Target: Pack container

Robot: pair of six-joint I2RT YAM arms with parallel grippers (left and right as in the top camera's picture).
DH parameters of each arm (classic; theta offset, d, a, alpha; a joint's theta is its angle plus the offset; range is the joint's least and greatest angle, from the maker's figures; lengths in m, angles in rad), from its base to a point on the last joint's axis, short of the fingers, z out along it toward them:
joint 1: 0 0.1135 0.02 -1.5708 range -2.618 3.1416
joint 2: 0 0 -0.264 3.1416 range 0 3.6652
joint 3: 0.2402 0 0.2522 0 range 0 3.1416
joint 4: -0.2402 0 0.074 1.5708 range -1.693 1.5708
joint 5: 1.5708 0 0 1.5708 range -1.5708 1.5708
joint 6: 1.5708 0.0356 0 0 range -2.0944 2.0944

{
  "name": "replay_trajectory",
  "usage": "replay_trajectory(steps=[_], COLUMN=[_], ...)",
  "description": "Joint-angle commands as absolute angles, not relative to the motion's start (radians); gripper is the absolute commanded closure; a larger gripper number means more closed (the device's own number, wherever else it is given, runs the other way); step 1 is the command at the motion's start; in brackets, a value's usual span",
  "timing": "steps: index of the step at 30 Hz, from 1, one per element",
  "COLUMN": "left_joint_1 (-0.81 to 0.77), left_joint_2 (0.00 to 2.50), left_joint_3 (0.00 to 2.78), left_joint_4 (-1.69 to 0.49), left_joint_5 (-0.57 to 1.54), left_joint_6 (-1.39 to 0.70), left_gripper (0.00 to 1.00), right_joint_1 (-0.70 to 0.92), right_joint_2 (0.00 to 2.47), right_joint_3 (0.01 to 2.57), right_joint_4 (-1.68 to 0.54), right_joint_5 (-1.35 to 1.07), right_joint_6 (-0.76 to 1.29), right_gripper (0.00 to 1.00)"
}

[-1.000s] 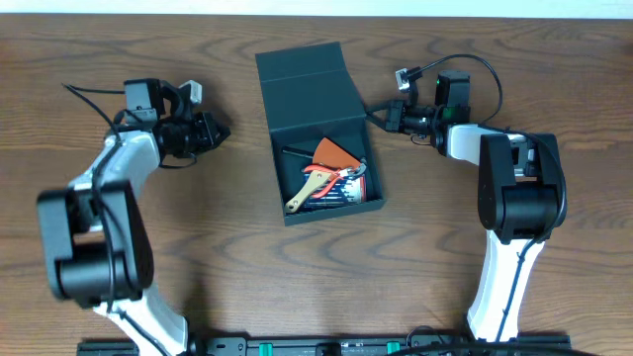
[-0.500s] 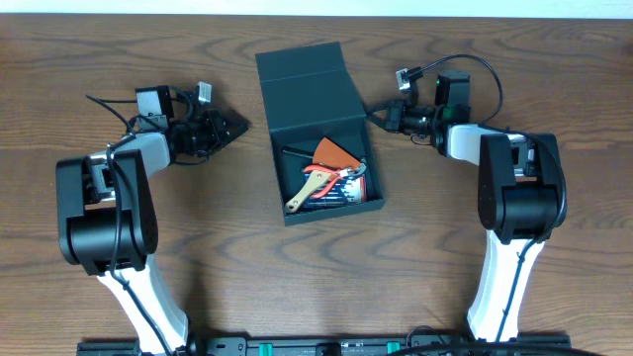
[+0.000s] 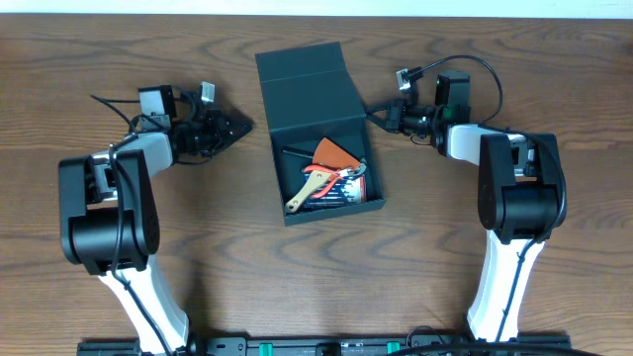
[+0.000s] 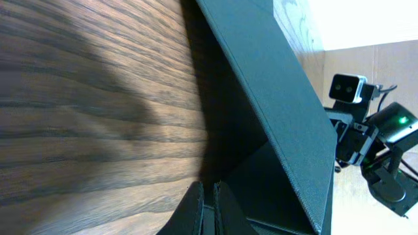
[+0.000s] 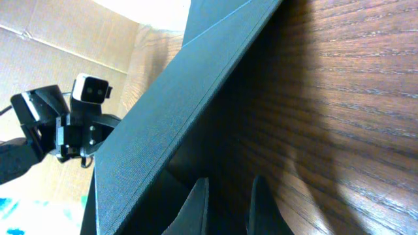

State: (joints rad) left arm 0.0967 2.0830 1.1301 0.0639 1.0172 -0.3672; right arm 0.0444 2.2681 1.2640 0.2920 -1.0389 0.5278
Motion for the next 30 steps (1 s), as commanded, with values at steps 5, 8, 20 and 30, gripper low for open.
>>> replay_trajectory(steps=[5,8,20,30], left_joint_1=[0.059,0.057,0.031,0.010], left_joint_2=[2.093,2.093,2.106,2.184], left_joint_3=[1.134,1.134,1.134,1.134], left_joint_4=[0.069,0.070,0.092,0.249], left_joint_5=[0.957,0.956,0.968,1.048], left_joint_6=[-0.373,-0.373,-0.373,-0.482], left_gripper=[0.94,0.94,0.94,0.94], right_joint_1=[0.052,0.052,0.052,0.052], right_joint_2=[2.276,2.276,2.276,2.276], right_joint_3=[1.262,1.262,1.262,1.262], right_joint_4=[0.292,0.292,0.296,0.296], right_joint_5=[-1.043,-1.044,-1.052,-1.066], right_joint_6=[0.546,0.546,0.545,0.545], right_gripper=[0.99,0.99,0.99,0.99])
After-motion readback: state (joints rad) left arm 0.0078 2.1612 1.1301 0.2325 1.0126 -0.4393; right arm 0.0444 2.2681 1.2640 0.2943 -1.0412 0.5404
